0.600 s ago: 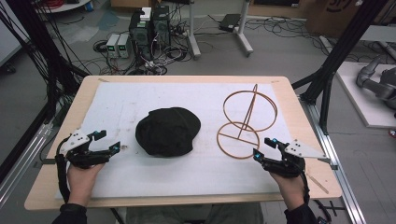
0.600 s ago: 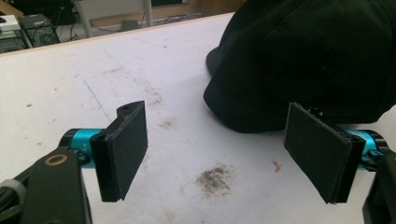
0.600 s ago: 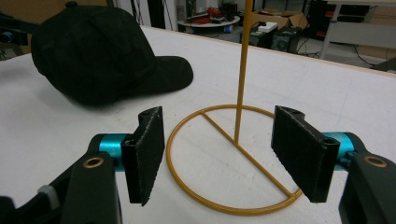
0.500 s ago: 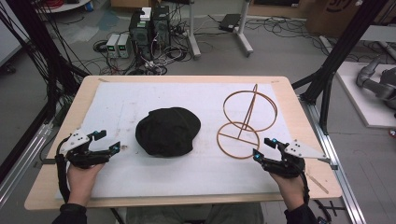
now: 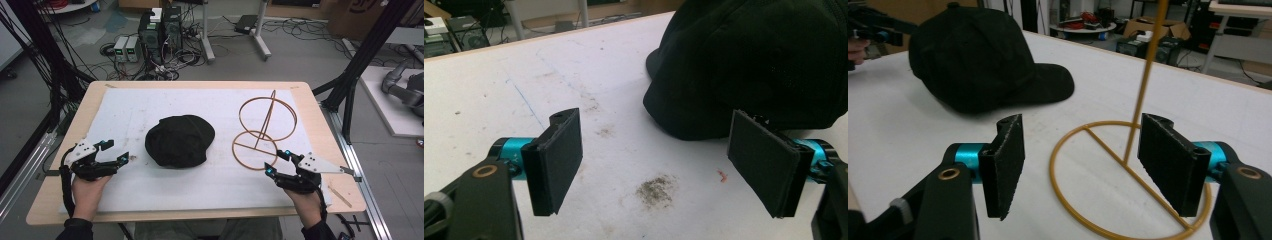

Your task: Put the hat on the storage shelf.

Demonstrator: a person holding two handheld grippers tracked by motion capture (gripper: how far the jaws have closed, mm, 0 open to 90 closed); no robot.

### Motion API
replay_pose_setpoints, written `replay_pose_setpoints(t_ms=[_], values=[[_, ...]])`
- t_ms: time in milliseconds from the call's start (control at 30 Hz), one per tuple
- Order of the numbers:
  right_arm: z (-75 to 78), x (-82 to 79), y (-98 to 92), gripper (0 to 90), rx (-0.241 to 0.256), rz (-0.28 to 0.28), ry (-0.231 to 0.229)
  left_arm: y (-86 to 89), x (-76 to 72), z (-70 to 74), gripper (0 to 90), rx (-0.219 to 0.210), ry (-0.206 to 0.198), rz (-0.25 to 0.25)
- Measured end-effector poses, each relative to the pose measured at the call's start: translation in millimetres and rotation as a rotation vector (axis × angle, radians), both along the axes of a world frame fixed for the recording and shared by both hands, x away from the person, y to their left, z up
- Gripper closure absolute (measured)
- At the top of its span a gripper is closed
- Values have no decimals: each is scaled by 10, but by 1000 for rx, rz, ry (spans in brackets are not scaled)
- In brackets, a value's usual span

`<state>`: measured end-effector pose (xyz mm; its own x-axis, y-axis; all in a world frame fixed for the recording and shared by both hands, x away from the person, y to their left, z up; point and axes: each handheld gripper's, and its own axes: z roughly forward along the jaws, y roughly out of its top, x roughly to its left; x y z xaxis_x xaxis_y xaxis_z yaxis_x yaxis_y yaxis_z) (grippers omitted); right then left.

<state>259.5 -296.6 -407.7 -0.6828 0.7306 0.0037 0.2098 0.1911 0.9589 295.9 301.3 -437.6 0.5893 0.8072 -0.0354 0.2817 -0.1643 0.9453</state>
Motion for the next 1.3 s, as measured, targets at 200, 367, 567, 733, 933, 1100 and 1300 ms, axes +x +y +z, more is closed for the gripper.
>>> replay_pose_setpoints(t_ms=[200, 367, 567, 733, 933, 1100, 1300], values=[[28, -40, 195, 359, -6, 46, -9, -1, 6, -7, 223, 1, 4, -2], [57, -11, 449, 359, -40, 94, -19, -4, -1, -2, 223, 1, 3, -5], [44, 42, 765, 359, -84, 139, -17, 5, -7, -8, 223, -1, 5, -3], [60, 182, 1100, 361, -111, 174, -16, 23, -17, -14, 223, -1, 5, -3], [59, 386, 1388, 376, -126, 183, -14, 42, -30, -22, 223, -6, 8, -1], [81, 504, 1537, 406, -138, 160, -19, 48, -36, -29, 223, 0, 9, -5], [114, 749, 1715, 445, -162, 137, -3, 43, -30, -40, 223, 1, 13, -9]])
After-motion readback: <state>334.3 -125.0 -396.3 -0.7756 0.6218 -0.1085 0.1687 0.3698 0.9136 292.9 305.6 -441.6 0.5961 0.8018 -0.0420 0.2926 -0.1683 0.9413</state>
